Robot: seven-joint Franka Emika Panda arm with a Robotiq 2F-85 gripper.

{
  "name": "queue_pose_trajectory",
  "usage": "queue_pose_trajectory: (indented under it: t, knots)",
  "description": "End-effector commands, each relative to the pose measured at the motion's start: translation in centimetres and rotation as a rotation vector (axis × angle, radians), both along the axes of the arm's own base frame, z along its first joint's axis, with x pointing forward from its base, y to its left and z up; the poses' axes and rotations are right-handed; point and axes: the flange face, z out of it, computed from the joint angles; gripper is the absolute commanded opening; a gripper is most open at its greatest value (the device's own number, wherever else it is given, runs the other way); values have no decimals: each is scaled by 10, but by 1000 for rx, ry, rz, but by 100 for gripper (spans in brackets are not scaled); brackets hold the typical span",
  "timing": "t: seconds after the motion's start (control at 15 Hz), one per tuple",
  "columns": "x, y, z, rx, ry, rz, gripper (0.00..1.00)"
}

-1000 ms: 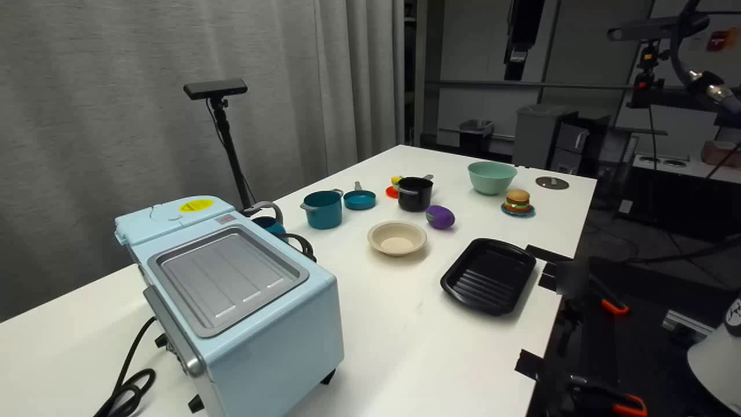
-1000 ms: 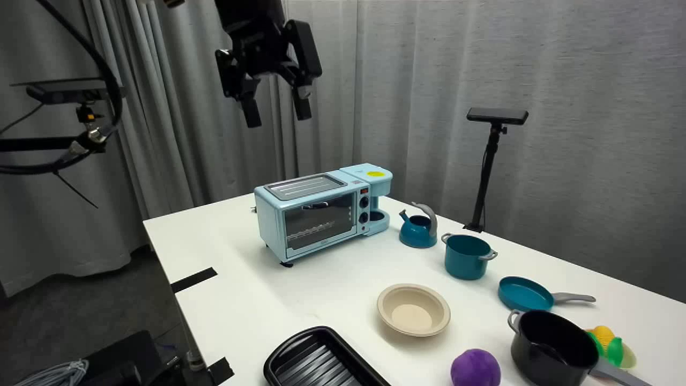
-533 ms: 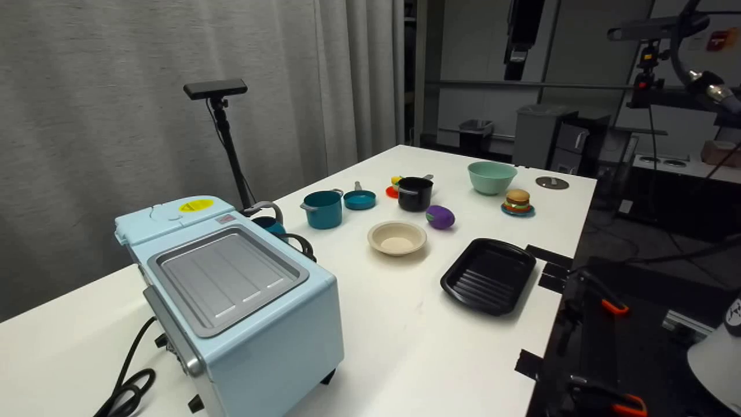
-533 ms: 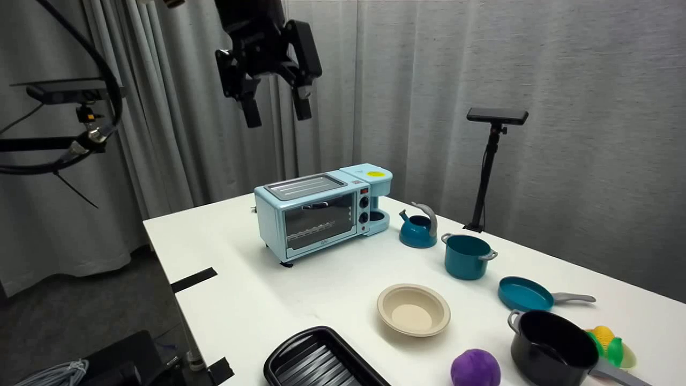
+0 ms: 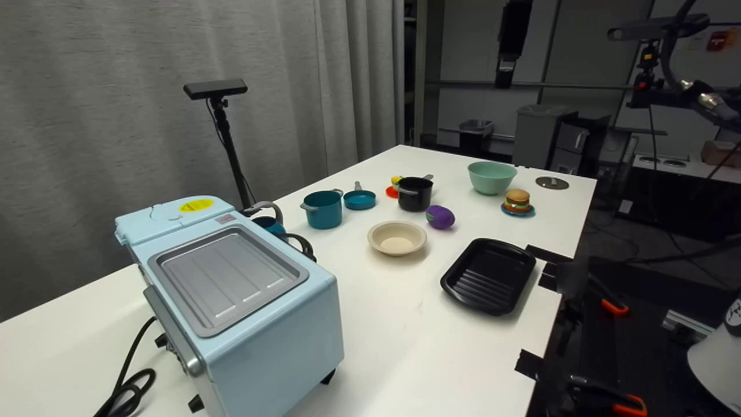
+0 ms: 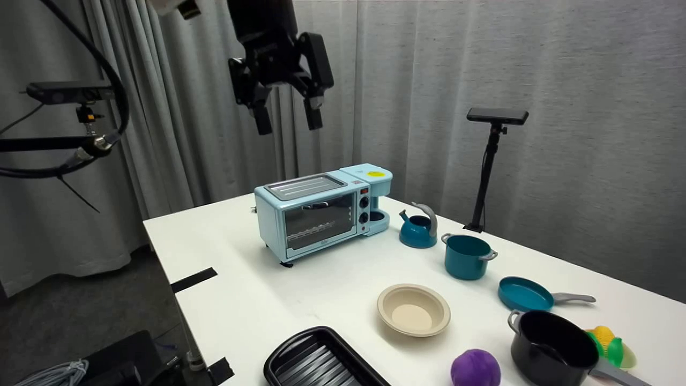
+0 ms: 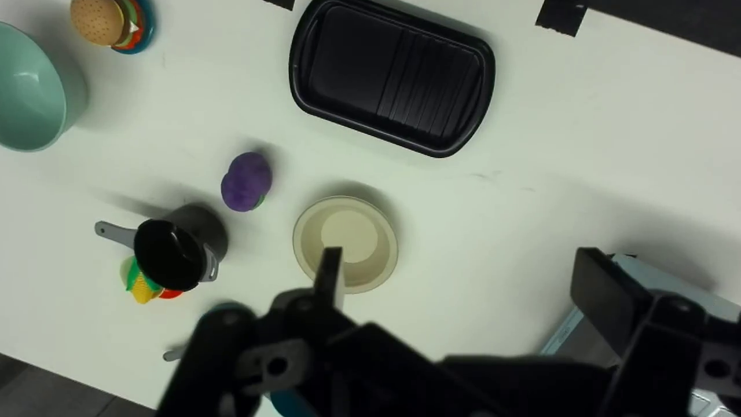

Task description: Put the purple plush toy in the white bowl.

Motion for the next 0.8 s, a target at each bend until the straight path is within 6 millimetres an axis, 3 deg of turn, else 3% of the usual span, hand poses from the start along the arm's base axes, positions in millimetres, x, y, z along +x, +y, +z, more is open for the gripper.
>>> queue_pose_trajectory:
  t: [0.0, 0.27, 0.33, 0.67, 0.73]
  knots:
    - [38, -34, -34, 26, -1, -14, 100]
    - [79, -77, -89, 57, 12, -79, 100]
    - [87, -103, -98, 61, 21, -104, 100]
    - [124, -177, -171, 100, 49, -240, 100]
    - [129, -179, -188, 109, 54, -263, 100]
